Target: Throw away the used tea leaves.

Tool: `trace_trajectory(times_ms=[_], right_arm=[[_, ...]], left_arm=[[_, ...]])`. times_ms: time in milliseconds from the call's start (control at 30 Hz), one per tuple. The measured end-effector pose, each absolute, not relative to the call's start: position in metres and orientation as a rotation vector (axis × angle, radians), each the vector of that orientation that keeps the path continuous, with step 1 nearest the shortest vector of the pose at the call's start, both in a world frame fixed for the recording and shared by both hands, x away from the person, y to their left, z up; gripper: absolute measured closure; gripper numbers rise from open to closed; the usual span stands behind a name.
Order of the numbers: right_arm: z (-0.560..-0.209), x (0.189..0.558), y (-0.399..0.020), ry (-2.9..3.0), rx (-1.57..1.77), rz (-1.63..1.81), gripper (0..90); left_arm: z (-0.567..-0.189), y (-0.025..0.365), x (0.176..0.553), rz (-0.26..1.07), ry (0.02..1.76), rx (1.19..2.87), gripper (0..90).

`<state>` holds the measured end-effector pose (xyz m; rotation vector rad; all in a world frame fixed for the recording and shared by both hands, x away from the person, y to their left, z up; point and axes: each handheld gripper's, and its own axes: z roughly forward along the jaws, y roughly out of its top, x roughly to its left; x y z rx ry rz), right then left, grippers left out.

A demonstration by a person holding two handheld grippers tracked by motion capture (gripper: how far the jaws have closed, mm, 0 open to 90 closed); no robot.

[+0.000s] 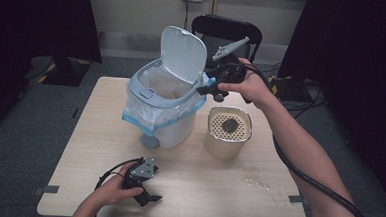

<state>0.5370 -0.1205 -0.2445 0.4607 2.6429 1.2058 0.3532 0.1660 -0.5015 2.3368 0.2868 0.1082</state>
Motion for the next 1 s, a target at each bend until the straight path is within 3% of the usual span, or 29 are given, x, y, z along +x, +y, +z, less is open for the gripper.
trace_trajectory(times_ms=[1000], right_arm=[[-0.236,0.549,-0.1,2.613,0.466,1.25,19.6]], left_arm=[[-0.501,0.166,0.353,0.108,0.286,2.336,0.0]])
